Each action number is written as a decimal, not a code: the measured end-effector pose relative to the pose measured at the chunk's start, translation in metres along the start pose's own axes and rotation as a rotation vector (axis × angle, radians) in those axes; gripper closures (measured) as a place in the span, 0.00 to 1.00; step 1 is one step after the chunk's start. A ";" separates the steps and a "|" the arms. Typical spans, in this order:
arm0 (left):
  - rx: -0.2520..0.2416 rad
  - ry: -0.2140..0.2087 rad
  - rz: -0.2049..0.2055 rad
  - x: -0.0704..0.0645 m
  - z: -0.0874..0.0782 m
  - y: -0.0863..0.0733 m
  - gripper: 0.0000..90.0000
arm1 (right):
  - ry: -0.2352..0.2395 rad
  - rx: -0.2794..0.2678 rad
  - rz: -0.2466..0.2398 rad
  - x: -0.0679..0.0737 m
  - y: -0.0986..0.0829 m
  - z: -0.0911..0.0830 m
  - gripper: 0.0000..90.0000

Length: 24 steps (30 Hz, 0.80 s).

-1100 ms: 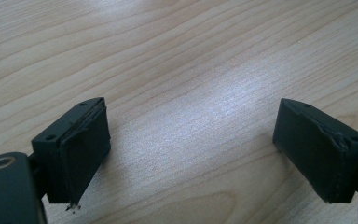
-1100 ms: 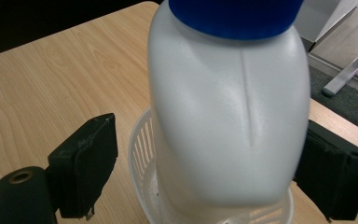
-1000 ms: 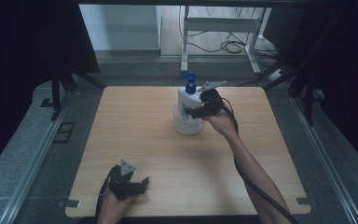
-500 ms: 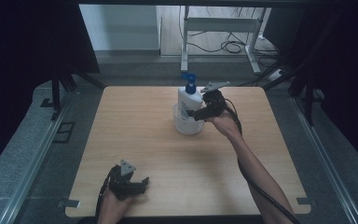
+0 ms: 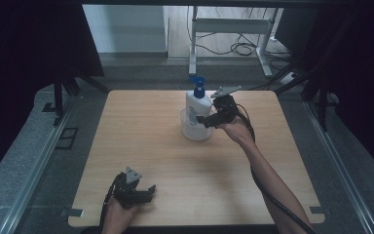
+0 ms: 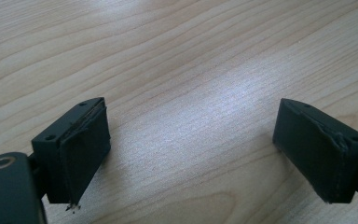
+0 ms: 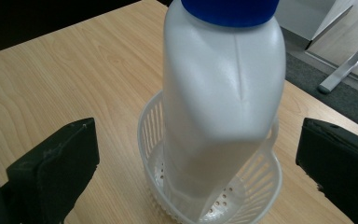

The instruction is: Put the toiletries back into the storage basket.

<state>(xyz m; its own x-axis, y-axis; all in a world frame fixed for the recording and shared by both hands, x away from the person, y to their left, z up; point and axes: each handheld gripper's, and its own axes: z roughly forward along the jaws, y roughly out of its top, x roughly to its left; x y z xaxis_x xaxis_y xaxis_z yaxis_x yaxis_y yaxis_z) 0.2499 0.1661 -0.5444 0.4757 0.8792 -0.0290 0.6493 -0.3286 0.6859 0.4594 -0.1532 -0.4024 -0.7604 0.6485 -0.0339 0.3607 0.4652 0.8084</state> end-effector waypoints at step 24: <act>0.000 0.000 0.000 0.000 0.000 0.000 0.12 | -0.010 -0.008 -0.016 0.002 -0.009 -0.029 0.00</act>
<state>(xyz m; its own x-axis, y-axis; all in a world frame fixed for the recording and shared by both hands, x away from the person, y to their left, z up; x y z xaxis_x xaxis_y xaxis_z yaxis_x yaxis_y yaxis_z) 0.2499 0.1662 -0.5444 0.4758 0.8791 -0.0286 0.6489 -0.3289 0.6861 0.4389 -0.1739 -0.3928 -0.7605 0.6472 -0.0532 0.3439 0.4709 0.8124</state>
